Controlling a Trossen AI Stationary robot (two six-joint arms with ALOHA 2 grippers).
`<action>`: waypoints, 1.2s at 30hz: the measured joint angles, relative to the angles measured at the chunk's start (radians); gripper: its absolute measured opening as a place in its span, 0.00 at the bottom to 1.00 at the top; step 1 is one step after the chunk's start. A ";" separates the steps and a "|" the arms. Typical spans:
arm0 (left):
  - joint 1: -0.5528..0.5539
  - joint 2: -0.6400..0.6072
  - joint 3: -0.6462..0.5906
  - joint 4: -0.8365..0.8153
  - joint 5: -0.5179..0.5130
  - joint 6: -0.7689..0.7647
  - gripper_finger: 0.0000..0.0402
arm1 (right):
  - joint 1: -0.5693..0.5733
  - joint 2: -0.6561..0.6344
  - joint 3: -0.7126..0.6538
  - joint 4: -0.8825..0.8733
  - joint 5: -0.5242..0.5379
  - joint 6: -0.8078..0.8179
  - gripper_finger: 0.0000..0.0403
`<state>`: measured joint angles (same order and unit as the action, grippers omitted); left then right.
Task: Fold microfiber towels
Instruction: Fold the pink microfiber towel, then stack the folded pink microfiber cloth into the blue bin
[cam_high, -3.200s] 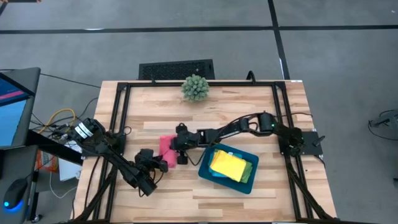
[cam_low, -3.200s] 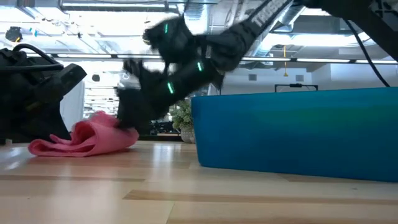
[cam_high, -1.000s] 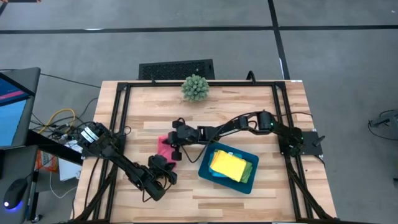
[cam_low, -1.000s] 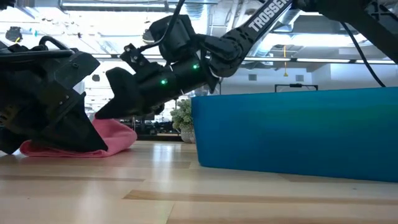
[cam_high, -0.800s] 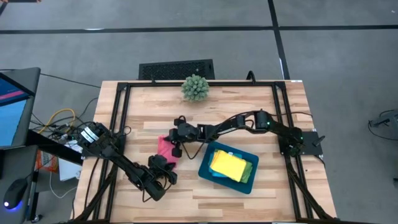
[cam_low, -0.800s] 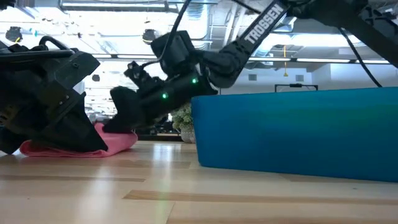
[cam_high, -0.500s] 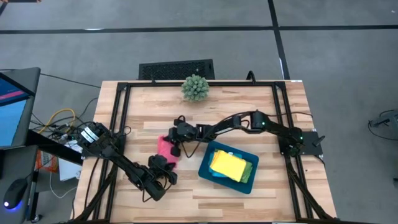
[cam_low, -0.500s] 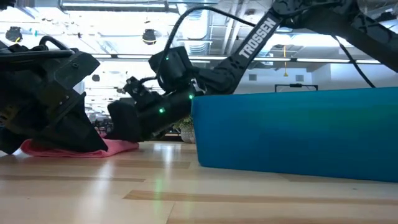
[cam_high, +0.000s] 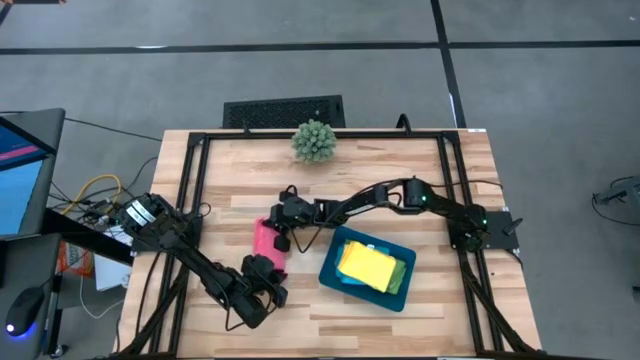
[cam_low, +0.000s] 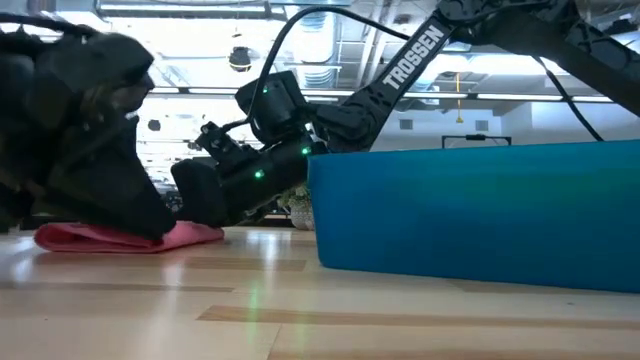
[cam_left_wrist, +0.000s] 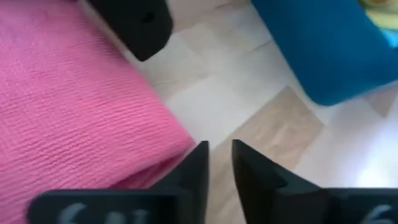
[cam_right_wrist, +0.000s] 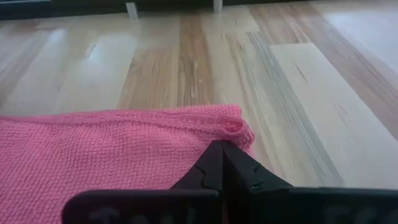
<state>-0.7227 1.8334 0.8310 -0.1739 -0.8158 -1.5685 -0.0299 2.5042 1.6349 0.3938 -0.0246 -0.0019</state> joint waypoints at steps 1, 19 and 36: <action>0.000 -0.008 0.008 -0.012 0.009 0.008 0.17 | 0.000 -0.001 0.002 -0.004 -0.001 -0.002 0.05; -0.033 -0.302 0.048 -0.270 -0.007 0.078 0.51 | -0.035 -0.310 0.004 -0.413 -0.003 -0.160 0.05; 0.623 -0.442 0.048 -0.463 0.478 0.973 0.58 | -0.031 -1.000 0.003 -1.504 0.000 -0.073 0.07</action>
<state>-0.1000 1.3917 0.8791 -0.6365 -0.3377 -0.5954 -0.0614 1.5045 1.6376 -1.1105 -0.0244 -0.0752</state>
